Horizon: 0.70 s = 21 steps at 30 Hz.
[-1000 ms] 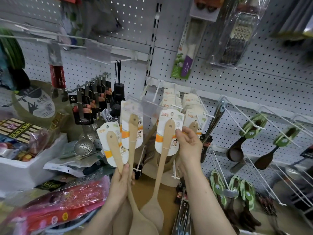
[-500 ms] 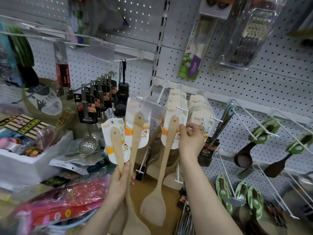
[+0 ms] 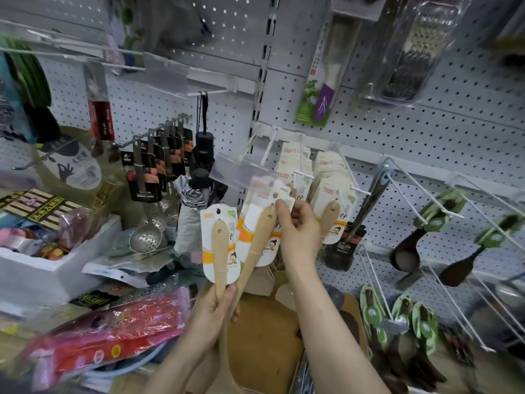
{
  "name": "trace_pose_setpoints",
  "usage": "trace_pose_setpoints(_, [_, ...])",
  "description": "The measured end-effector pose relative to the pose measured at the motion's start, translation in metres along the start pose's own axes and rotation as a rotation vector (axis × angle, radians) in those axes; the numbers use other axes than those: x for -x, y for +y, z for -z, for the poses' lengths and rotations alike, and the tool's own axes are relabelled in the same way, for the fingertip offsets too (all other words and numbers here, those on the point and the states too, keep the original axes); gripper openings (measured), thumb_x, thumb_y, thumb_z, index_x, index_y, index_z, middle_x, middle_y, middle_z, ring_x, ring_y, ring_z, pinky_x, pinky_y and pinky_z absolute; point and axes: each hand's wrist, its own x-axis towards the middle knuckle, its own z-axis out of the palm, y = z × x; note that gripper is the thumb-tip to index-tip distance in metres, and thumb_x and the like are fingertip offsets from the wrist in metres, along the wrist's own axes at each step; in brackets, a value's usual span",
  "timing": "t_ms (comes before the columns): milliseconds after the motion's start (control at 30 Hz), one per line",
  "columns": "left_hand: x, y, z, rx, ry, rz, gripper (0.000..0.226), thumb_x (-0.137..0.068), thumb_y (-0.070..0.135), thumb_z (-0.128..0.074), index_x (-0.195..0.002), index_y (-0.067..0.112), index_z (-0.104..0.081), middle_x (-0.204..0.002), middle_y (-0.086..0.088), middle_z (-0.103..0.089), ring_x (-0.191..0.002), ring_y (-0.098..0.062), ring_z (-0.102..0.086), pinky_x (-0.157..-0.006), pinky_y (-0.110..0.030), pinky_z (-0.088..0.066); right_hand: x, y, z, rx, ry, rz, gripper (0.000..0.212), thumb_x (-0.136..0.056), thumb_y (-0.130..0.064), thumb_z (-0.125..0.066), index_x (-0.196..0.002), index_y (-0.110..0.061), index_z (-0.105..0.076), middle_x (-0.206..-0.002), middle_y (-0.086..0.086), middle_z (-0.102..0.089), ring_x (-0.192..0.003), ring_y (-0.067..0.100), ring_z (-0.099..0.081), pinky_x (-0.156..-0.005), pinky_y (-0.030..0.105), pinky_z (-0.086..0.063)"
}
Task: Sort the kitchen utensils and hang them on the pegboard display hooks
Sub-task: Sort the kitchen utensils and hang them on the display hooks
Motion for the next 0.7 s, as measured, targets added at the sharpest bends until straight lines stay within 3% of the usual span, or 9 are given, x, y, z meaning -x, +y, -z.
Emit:
trace_pose_setpoints(67, [0.002, -0.002, -0.004, -0.017, -0.032, 0.014, 0.035, -0.087, 0.046, -0.047, -0.087, 0.013, -0.059, -0.064, -0.001, -0.063, -0.06, -0.015, -0.06, -0.065, -0.032, -0.051, 0.001, -0.001, 0.005, -0.048, -0.001, -0.025, 0.025, -0.091, -0.029, -0.068, -0.082, -0.007, -0.061, -0.072, 0.005, -0.059, -0.067, 0.008, -0.05, -0.065, 0.025, -0.042])
trace_pose_setpoints(167, [0.004, -0.003, -0.01, 0.012, -0.043, 0.033, 0.029, -0.093, 0.038, -0.047, -0.089, 0.013, -0.06, -0.065, -0.001, -0.064, -0.061, -0.012, -0.06, -0.065, -0.027, -0.05, 0.002, -0.003, 0.016, -0.079, -0.008, -0.047, 0.029, -0.088, -0.032, -0.071, -0.082, -0.005, -0.062, -0.078, 0.02, -0.06, -0.069, 0.013, -0.052, -0.067, 0.031, -0.043])
trace_pose_setpoints(333, [0.007, 0.0, -0.014, 0.008, -0.037, 0.006, 0.028, -0.095, 0.032, -0.047, -0.086, 0.009, -0.059, -0.064, -0.003, -0.065, -0.058, -0.012, -0.059, -0.06, -0.021, -0.049, 0.006, -0.007, 0.027, -0.178, 0.008, -0.096, 0.012, -0.089, -0.019, -0.071, -0.081, -0.012, -0.068, -0.078, 0.005, -0.067, -0.074, 0.014, -0.059, -0.071, 0.031, -0.048])
trace_pose_setpoints(467, [0.007, 0.001, -0.015, -0.002, -0.027, 0.013, 0.03, -0.095, 0.034, -0.048, -0.092, 0.007, -0.06, -0.066, -0.004, -0.067, -0.059, -0.011, -0.062, -0.059, -0.018, -0.049, 0.01, -0.013, 0.029, -0.263, -0.036, -0.13, 0.011, -0.091, -0.015, -0.068, -0.081, -0.014, -0.064, -0.079, 0.006, -0.072, -0.074, 0.014, -0.065, -0.071, 0.027, -0.052])
trace_pose_setpoints(533, [0.005, 0.0, -0.014, 0.006, -0.023, 0.035, 0.032, -0.092, 0.039, -0.048, -0.095, 0.011, -0.062, -0.07, -0.005, -0.069, -0.065, -0.014, -0.065, -0.064, -0.023, -0.052, 0.012, -0.017, 0.029, -0.296, -0.048, -0.133, 0.011, -0.093, -0.015, -0.067, -0.084, -0.012, -0.062, -0.079, 0.007, -0.074, -0.073, 0.011, -0.066, -0.068, 0.019, -0.052])
trace_pose_setpoints(633, [-0.001, -0.002, -0.008, 0.029, 0.016, 0.048, 0.03, -0.089, 0.052, -0.05, -0.09, 0.028, -0.067, -0.079, -0.01, -0.07, -0.076, -0.025, -0.067, -0.073, -0.044, -0.053, 0.01, -0.021, 0.029, -0.345, -0.038, -0.138, 0.01, -0.093, -0.013, -0.066, -0.084, -0.014, -0.061, -0.078, 0.003, -0.073, -0.073, 0.008, -0.067, -0.066, 0.015, -0.051])
trace_pose_setpoints(700, [-0.005, 0.0, -0.005, 0.027, 0.083, 0.014, 0.034, -0.089, 0.055, -0.053, -0.084, 0.023, -0.065, -0.074, -0.007, -0.067, -0.069, -0.023, -0.062, -0.071, -0.045, -0.049, 0.007, -0.023, 0.031, -0.368, -0.022, -0.145, 0.009, -0.092, -0.013, -0.066, -0.084, -0.016, -0.062, -0.077, 0.001, -0.074, -0.073, 0.009, -0.068, -0.067, 0.017, -0.052])
